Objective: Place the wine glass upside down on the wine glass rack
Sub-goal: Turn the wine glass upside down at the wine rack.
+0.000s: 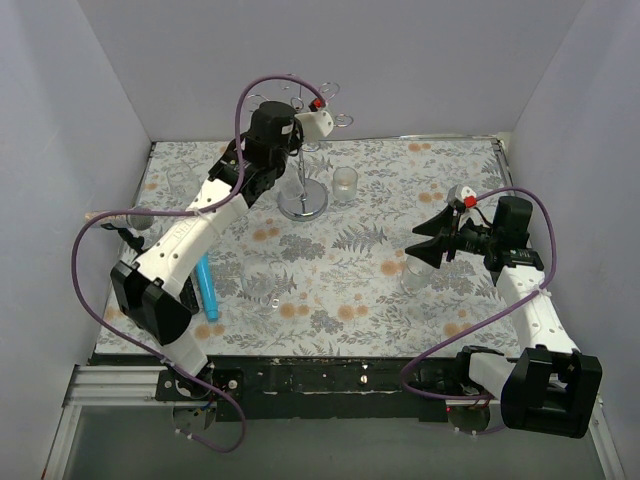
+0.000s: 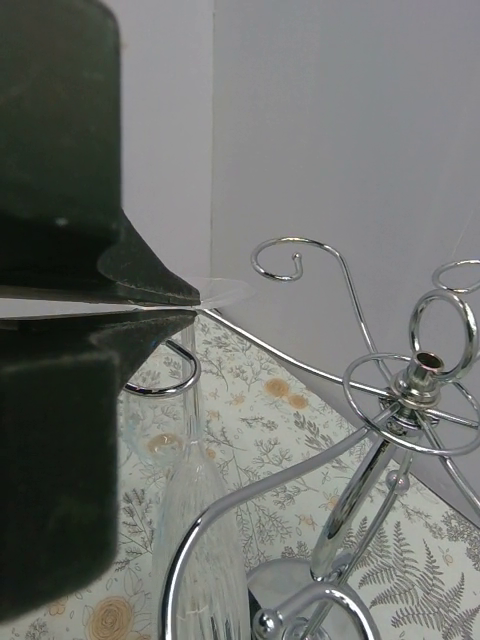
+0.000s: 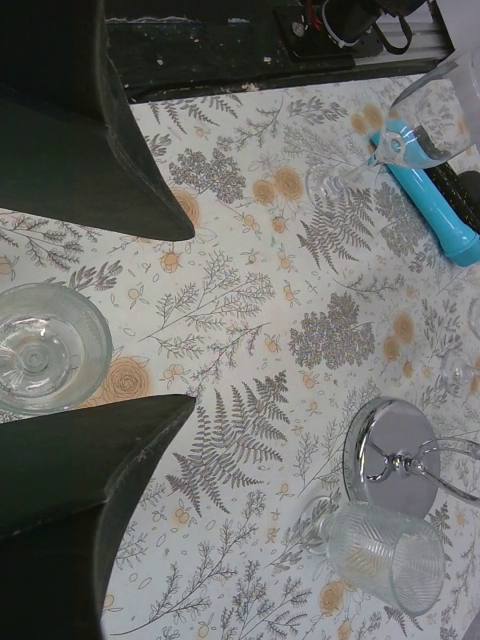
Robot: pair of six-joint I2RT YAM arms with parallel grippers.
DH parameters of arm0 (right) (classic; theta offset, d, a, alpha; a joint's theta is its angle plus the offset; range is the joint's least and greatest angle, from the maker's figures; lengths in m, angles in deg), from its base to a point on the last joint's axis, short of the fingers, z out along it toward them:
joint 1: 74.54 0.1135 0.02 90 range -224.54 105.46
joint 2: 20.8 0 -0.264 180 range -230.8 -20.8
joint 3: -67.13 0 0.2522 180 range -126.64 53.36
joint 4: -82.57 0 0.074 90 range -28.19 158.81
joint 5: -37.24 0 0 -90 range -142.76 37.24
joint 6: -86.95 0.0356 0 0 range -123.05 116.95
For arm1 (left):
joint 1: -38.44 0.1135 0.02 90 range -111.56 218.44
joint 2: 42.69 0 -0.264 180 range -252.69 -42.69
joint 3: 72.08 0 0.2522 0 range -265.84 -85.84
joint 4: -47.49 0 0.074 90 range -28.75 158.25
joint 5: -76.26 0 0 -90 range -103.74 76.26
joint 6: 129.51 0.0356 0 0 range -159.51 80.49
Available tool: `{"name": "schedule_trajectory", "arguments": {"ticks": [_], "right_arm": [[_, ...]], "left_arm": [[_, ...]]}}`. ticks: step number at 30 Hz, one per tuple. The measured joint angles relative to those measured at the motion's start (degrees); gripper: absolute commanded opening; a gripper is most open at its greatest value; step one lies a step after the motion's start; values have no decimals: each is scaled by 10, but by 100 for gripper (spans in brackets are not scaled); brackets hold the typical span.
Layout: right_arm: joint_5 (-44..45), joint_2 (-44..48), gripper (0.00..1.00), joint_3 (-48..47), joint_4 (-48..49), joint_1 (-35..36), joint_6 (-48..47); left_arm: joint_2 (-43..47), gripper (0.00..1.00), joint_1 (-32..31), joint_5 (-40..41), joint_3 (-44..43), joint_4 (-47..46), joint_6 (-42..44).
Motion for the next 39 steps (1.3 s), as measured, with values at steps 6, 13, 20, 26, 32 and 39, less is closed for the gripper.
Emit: {"name": "schedule_trajectory", "arguments": {"ticks": [6, 13, 20, 26, 32, 39], "right_arm": [[0, 0, 71, 0, 0, -1, 0], [0, 0, 71, 0, 0, -1, 0], [0, 0, 71, 0, 0, -1, 0], [-2, 0, 71, 0, 0, -1, 1], [-2, 0, 71, 0, 0, -2, 2], [-2, 0, 71, 0, 1, -4, 2]], "left_arm": [[11, 0, 0, 0, 11, 0, 0], [16, 0, 0, 5, 18, 0, 0], [26, 0, 0, 8, 29, 1, 0], [39, 0, 0, 7, 33, 3, -5], [54, 0, 0, -10, 34, 7, -18], [63, 0, 0, -40, 34, 23, -33]]}}
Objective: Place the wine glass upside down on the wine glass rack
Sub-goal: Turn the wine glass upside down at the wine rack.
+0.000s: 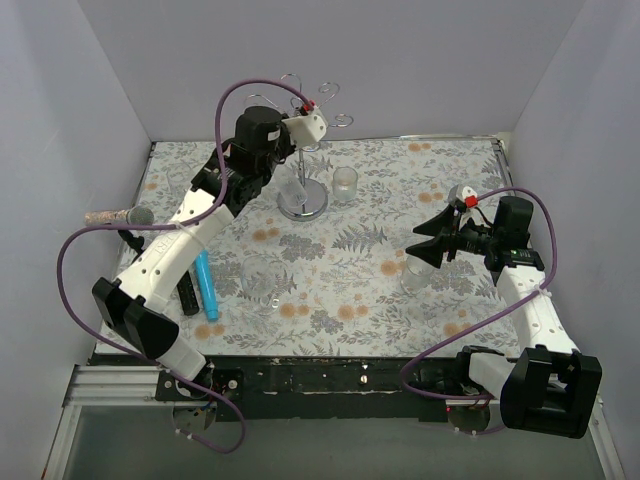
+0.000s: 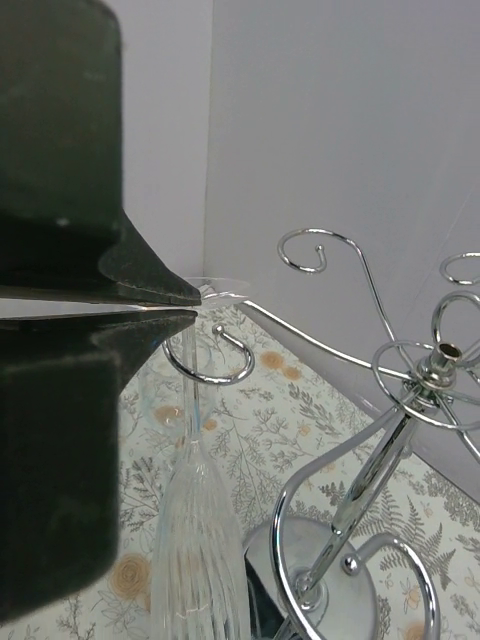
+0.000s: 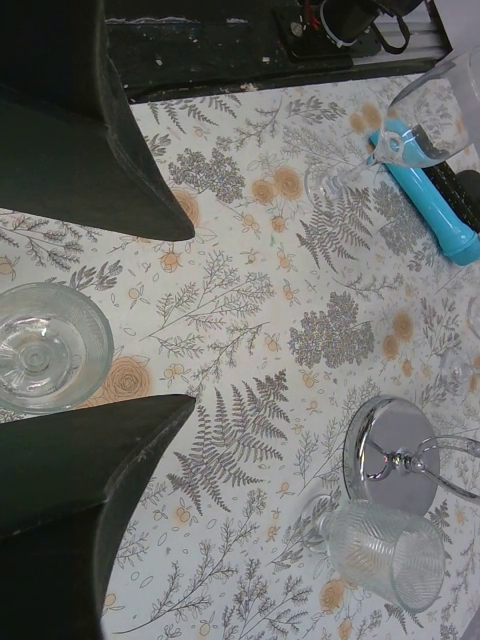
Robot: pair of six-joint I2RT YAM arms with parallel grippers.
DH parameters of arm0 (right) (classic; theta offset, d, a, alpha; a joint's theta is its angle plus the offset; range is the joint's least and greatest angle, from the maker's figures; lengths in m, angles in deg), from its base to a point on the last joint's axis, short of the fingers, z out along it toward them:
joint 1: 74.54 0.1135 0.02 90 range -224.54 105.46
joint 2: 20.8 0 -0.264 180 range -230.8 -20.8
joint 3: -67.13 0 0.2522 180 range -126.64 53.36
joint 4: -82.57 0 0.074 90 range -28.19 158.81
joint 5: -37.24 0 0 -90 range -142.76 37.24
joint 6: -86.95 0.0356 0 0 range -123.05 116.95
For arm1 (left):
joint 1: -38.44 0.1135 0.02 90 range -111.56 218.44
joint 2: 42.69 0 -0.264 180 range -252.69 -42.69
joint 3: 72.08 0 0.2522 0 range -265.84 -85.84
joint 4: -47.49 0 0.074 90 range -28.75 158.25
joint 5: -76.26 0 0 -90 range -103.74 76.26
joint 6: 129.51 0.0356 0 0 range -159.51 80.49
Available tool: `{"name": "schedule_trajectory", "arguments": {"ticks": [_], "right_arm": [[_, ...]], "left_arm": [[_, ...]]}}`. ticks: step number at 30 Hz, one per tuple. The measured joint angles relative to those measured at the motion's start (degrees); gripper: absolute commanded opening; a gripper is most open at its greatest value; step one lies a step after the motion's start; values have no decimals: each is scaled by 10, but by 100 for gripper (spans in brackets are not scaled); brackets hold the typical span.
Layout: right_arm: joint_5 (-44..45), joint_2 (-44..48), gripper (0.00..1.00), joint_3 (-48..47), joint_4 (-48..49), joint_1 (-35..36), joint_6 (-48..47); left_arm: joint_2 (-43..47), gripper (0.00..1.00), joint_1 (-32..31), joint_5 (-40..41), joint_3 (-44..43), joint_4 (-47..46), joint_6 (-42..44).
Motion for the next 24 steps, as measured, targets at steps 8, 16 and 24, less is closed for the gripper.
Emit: {"name": "schedule_trajectory", "arguments": {"ticks": [8, 16, 24], "right_arm": [[0, 0, 71, 0, 0, -1, 0], [0, 0, 71, 0, 0, -1, 0], [0, 0, 71, 0, 0, -1, 0]], "left_arm": [[-4, 1, -4, -28, -5, 16, -14], [-23, 15, -15, -30, -14, 21, -20], [-24, 24, -23, -40, -14, 24, -29]]}}
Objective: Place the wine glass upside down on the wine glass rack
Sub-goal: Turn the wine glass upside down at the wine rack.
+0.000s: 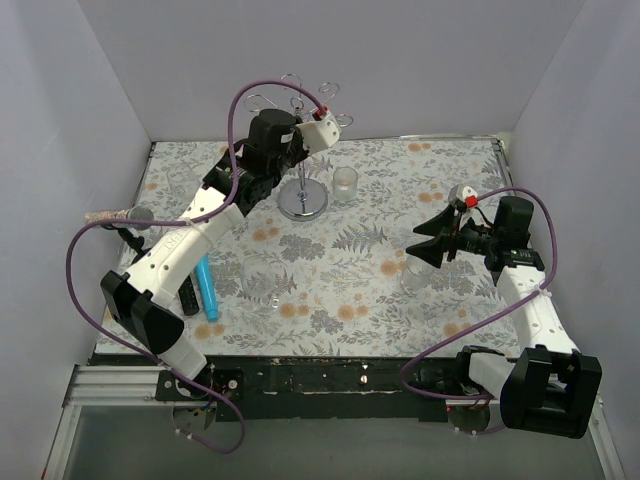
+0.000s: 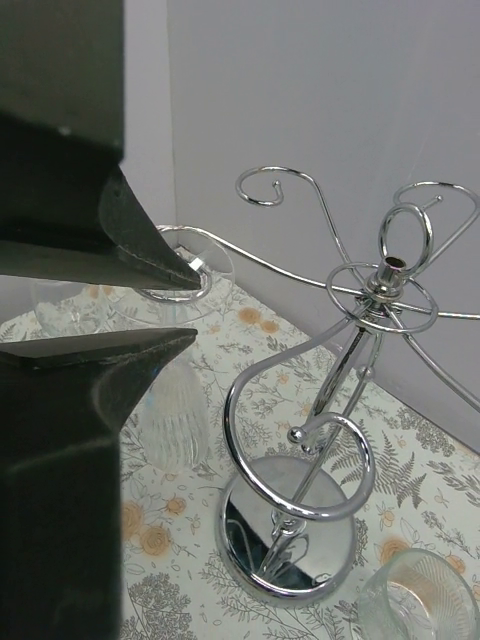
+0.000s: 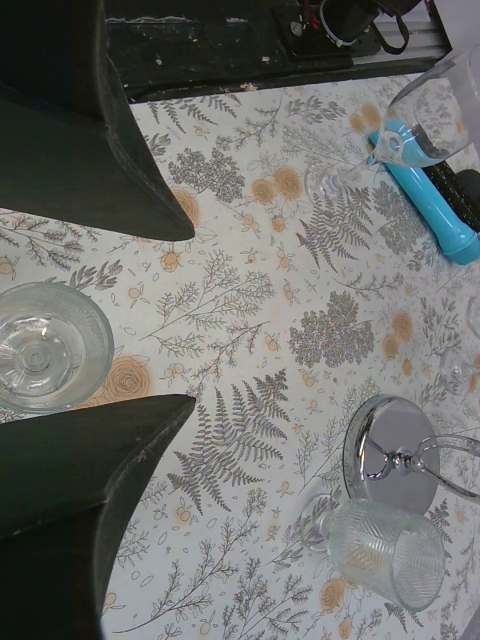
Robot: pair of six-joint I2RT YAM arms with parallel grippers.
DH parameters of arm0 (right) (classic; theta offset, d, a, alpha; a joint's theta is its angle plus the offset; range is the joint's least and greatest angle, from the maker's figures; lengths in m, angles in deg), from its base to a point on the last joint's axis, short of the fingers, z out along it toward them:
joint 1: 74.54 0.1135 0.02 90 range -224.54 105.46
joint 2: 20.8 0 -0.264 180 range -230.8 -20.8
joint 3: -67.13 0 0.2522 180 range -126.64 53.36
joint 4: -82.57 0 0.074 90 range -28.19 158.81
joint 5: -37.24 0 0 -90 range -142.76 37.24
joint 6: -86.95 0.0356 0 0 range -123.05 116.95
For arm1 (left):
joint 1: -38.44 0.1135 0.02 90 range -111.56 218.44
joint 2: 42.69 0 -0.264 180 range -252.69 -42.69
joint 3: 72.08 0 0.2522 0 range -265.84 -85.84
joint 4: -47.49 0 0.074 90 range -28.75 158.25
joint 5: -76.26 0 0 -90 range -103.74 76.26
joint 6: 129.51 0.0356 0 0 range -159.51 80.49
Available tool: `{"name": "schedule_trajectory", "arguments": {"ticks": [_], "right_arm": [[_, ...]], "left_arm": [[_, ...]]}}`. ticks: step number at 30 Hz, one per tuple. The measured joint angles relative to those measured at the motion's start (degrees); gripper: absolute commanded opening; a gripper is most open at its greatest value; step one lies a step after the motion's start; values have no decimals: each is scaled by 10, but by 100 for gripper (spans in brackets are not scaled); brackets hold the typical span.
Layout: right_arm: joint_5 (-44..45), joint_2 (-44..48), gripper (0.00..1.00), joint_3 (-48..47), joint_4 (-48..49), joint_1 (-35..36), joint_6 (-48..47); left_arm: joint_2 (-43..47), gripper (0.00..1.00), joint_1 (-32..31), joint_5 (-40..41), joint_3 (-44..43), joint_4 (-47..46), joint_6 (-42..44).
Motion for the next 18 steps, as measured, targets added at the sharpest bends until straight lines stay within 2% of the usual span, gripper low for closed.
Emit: {"name": "schedule_trajectory", "arguments": {"ticks": [5, 12, 16, 18], "right_arm": [[0, 0, 71, 0, 0, 0, 0], [0, 1, 71, 0, 1, 0, 0], [1, 3, 71, 0, 1, 0, 0], [3, 5, 71, 0, 1, 0, -1]], "left_arm": [[0, 32, -1, -8, 0, 1, -14], [5, 63, -2, -52, 0, 3, -73], [31, 75, -2, -91, 4, -2, -128], [58, 86, -2, -106, 14, -7, -157]]}}
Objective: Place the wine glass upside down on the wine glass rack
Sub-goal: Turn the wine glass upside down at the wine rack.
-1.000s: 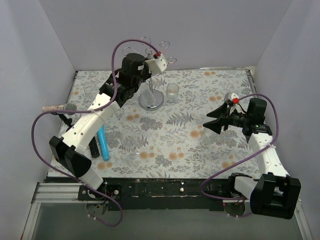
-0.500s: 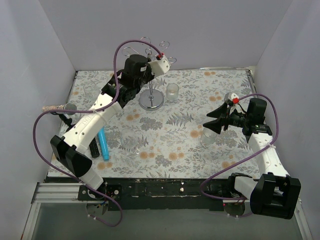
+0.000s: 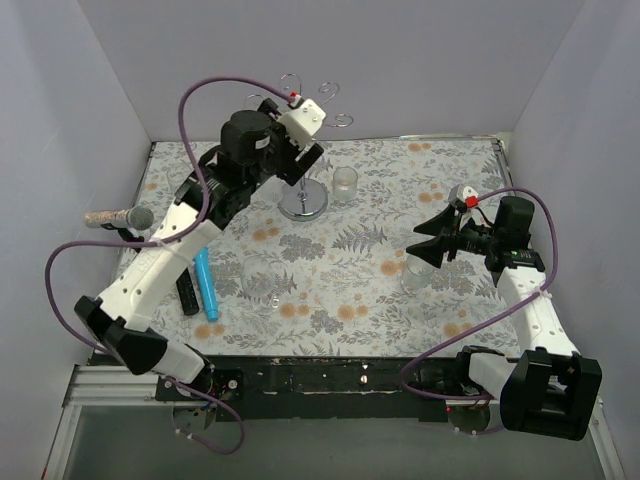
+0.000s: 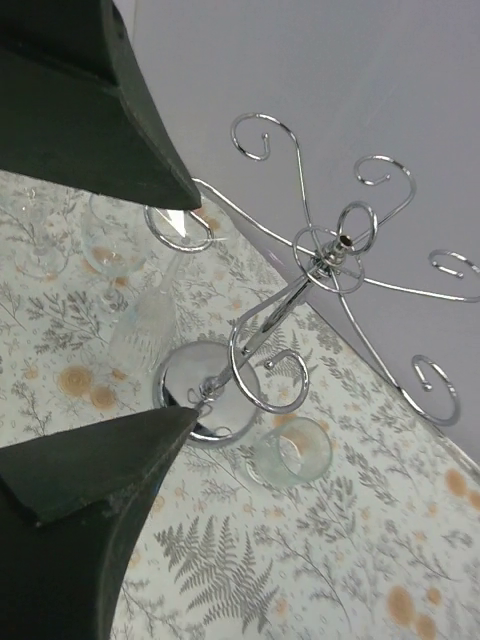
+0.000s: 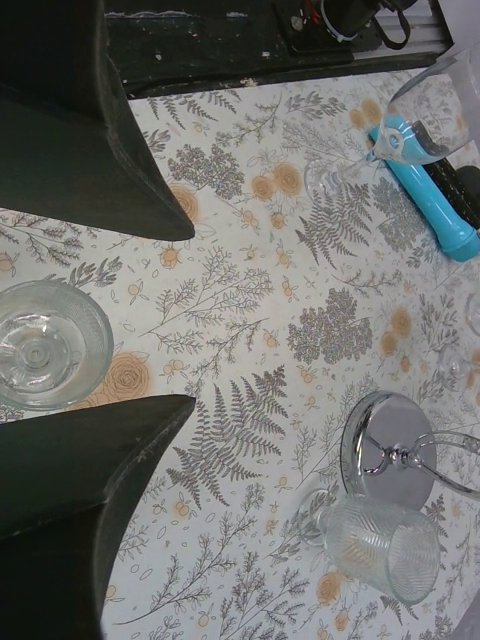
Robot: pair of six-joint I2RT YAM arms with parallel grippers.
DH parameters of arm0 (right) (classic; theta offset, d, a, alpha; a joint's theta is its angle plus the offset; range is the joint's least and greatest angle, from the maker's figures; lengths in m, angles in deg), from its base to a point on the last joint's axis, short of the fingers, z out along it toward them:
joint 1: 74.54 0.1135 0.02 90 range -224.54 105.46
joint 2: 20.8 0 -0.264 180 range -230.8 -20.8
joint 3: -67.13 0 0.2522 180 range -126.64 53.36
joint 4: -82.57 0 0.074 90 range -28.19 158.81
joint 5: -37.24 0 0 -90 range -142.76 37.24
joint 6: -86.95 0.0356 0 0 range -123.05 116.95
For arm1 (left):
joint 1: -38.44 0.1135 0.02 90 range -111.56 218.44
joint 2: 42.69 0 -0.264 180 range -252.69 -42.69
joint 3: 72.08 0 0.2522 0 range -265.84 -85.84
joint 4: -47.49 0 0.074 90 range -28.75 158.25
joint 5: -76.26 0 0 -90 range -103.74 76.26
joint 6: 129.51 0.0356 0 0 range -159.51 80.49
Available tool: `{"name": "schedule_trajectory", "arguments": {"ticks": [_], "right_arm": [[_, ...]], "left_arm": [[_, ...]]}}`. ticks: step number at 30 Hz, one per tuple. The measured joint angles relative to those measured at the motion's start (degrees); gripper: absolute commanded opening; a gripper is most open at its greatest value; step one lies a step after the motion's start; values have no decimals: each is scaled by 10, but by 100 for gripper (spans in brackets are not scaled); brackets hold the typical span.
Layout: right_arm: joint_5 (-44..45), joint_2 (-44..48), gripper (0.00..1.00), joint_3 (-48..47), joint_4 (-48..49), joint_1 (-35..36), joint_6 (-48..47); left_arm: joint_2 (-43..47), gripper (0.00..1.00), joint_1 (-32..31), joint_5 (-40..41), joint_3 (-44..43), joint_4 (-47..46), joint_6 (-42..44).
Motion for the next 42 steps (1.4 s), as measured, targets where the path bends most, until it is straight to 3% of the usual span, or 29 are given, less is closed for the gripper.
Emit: {"name": "schedule_trajectory", "arguments": {"ticks": [2, 8, 18, 23, 36, 42], "right_arm": [[0, 2, 72, 0, 0, 0, -1], [3, 11, 72, 0, -3, 0, -16], [10, 16, 72, 0, -24, -4, -57], [26, 16, 72, -2, -45, -11, -77], [81, -18, 72, -149, -220, -11, -157], [115, -9, 72, -162, -262, -11, -165]], "left_arm": [[31, 98, 0, -11, 11, -9, -31], [121, 98, 0, -31, 37, -28, -146], [273, 98, 0, -63, 206, -36, -316], [318, 98, 0, -64, 243, -23, -377], [370, 98, 0, -53, 346, -2, -457], [378, 98, 0, -40, 353, -2, -472]]}}
